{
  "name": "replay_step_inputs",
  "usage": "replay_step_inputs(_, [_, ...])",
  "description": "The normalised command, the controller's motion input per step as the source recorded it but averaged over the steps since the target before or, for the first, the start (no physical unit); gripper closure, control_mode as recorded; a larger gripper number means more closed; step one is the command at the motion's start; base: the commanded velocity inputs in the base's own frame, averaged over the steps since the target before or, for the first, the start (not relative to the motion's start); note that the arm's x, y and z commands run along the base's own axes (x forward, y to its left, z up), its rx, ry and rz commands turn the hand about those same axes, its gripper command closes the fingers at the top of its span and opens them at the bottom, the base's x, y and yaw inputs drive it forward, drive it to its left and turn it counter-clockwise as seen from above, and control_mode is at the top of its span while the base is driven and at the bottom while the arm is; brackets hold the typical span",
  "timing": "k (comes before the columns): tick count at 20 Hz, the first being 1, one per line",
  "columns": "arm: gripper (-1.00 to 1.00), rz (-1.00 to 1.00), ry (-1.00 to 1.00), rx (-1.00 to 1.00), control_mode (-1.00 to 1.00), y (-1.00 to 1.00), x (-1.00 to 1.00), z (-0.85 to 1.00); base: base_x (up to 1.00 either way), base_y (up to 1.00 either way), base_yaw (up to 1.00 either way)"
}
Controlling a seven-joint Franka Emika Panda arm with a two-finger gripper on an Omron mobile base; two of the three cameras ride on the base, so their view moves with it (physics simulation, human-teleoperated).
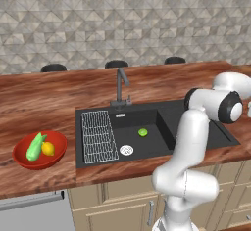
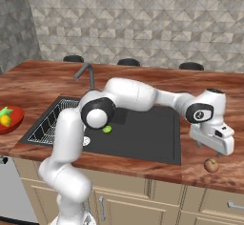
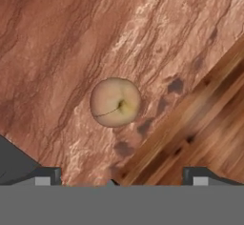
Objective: There is a mixed pile of frozen fruits and vegetables on the counter. Locate all the frozen vegetables and place the items in a bowl on the counter. Take all the frozen fruits and defrost them in a running sink.
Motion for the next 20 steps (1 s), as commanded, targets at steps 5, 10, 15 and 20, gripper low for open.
replay_step_inputs(5, [-1.00,0.04,-0.08,0.00,-1.00,-0.22,0.20,-0.46,0.00,0.00,0.00])
replay_step_inputs(10, [-1.00,0.00,-0.07,0.00,-1.00,-0.08,0.01,-0.45,0.00,0.00,0.00])
replay_step_inputs(15, [-1.00,0.00,-0.06,0.00,-1.00,-0.04,0.00,-0.33,0.00,0.00,0.00])
replay_step_inputs(20, [-1.00,0.00,0.00,0.02,-1.00,0.00,0.00,-0.31,0.00,0.00,0.00])
